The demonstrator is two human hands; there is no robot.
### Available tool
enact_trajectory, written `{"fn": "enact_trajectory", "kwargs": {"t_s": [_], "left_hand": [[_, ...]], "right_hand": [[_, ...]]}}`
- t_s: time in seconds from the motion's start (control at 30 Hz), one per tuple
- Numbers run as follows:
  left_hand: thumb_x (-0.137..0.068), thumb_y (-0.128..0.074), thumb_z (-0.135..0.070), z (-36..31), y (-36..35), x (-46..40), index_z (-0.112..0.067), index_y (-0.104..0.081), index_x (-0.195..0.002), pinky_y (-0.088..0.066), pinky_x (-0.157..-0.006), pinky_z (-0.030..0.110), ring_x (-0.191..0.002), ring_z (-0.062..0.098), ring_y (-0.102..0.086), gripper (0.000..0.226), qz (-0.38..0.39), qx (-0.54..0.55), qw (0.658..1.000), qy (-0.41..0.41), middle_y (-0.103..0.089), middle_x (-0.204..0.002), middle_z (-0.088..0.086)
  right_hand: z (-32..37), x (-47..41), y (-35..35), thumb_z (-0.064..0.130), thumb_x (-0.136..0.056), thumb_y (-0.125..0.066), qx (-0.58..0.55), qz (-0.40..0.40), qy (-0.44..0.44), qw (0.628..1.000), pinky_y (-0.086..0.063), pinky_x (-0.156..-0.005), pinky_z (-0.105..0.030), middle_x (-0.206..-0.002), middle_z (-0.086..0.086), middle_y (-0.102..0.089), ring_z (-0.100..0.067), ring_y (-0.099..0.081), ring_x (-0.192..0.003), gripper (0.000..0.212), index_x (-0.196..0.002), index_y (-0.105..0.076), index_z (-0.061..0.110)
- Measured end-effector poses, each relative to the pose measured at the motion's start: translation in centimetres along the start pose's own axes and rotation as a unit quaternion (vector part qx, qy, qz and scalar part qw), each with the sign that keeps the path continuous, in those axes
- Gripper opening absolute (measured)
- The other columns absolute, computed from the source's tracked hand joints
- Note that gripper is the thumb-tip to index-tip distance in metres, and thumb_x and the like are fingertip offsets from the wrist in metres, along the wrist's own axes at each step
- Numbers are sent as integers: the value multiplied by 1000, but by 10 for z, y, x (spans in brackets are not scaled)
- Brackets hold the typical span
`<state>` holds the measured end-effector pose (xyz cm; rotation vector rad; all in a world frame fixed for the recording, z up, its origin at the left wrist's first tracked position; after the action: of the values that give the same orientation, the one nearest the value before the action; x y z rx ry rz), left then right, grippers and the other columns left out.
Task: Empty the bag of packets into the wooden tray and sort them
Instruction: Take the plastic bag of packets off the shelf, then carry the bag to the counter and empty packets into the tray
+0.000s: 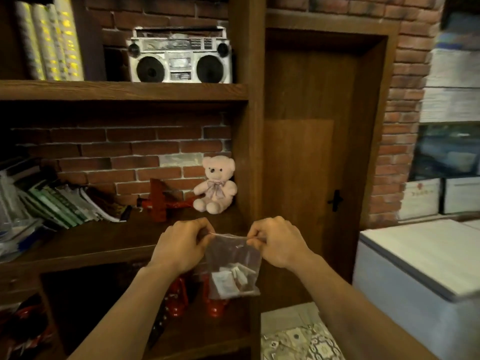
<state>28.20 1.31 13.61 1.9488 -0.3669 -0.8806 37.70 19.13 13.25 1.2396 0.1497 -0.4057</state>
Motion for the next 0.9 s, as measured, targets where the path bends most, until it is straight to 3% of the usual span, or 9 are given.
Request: {"fn": "enact_trajectory", "kwargs": {"t_s": [0.1,0.2,0.37,0.47,0.67,0.83,0.9], "left_hand": [[-90,-63,-46,-59,-20,7,-40,-63,-85,-56,-73,38,-76,4,-64,7,36,6,999,-38,-68,-79,-19],[-90,-63,-46,-125,-42,13,-38,-65,-86,-55,-72,36,-76,5,-65,9,53,37,994,-92,-68,-77,-18],[-93,-63,-42,-238,-89,18,-42,-64,-89,-54,-69,27,-79,0,-61,5,97,99,972,-188,-66,-85,-22],[-93,-64,-39,-307,-117,19,-42,-65,-90,-57,-71,28,-82,-1,-63,5,123,157,949,-244,-67,-89,-23],[-94,-63,-30,-422,-142,36,-39,-65,-94,-56,-71,31,-82,4,-66,9,157,237,894,-347,-73,-89,-16],[-90,-68,-34,-518,-153,79,-36,-66,-87,-57,-74,36,-78,10,-67,4,179,275,844,-425,-72,-79,-16],[-90,-69,-33,-547,-156,102,-38,-67,-87,-56,-74,33,-79,7,-66,6,189,288,824,-450,-71,-81,-17]], "right_hand": [[-40,53,27,33,-95,-66,6,-6,-42,999,-58,-80,-43,-97,8,-73,-16,-67,-91,7,-97,-72,31],[-84,106,60,28,-96,-67,14,-10,-83,996,-54,-73,-34,-90,11,-70,-12,-64,-85,5,-95,-71,30],[-156,191,114,20,-91,-70,44,-25,-208,977,-57,-71,-32,-88,8,-71,-12,-66,-81,12,-85,-70,30],[-191,246,150,20,-91,-70,70,-47,-278,957,-58,-77,-34,-96,3,-73,-16,-67,-86,8,-91,-72,28],[-222,344,211,23,-96,-65,118,-127,-369,913,-43,-65,-22,-90,14,-63,-7,-59,-80,16,-89,-64,37],[-227,443,246,36,-93,-65,170,-176,-474,846,-56,-82,-40,-101,5,-70,-17,-64,-94,4,-93,-66,39],[-221,477,255,32,-93,-66,181,-187,-504,823,-57,-80,-42,-97,3,-72,-19,-67,-91,3,-93,-69,34]]}}
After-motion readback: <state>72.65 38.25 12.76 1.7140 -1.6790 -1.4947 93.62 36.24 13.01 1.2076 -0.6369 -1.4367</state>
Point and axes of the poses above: each hand's wrist, its own x-axis away from the middle knuckle, its own y-axis out of the back of the hand, z = x × y, the point moved 7 cm from there along -x, towards the middle knuckle
